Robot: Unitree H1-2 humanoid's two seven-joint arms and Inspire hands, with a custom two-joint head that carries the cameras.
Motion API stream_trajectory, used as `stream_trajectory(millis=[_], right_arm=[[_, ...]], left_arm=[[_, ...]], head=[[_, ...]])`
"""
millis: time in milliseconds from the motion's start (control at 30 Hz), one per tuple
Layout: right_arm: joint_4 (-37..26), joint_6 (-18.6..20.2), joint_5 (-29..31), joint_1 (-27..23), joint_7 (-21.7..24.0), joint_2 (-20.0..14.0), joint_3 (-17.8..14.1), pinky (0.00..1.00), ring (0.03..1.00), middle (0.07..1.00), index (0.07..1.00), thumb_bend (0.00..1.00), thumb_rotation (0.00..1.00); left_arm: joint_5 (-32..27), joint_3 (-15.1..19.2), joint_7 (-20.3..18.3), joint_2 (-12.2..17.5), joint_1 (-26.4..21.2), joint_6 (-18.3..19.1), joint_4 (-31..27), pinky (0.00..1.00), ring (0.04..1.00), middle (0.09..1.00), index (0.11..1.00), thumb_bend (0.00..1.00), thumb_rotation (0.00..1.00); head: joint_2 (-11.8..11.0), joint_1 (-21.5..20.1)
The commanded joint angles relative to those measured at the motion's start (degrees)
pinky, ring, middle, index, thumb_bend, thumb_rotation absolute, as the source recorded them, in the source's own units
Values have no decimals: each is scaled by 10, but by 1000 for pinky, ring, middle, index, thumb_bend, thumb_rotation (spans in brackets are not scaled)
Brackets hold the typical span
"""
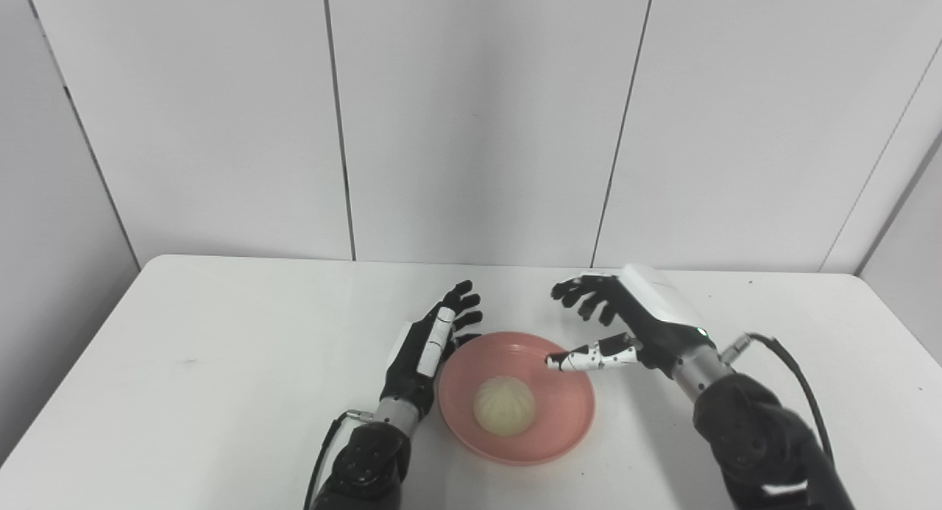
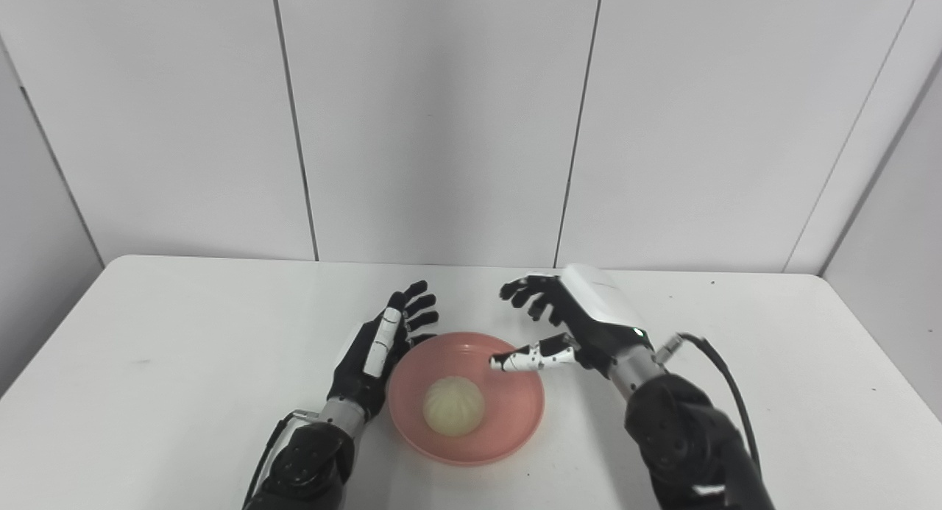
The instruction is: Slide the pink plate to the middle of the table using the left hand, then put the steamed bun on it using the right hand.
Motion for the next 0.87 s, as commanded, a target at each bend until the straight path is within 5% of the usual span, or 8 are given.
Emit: stream_trajectory(millis=[0,267,333,533,833], right_arm=[[15,-46,38,-15,-60,19,-23,482,590,674,692,721,675],[124,-94,147,9,-161,80,-78,613,682,755,770,796,945],[154,-114,182,9,-172,90,-92,680,726,803,798,725,989],[264,-176,291,3,-181,114,-136,815,847,878,870,718,1000],[296,-197,295,18,-189,117,-114,879,885,903,910,774,1000]], left_arm=[[-1,8,10,-3,34,12,18,756,845,864,884,772,960],[22,28,65,-4,49,-1,-8,801,843,848,878,780,976],[30,28,82,-5,52,-9,-11,865,858,845,891,812,990],[36,43,123,-23,63,-54,-18,911,915,906,920,741,959],[75,31,162,-24,70,-66,-18,999,958,967,966,716,986]], head=[[1,1],[1,2],[1,0],[2,0],[5,1]])
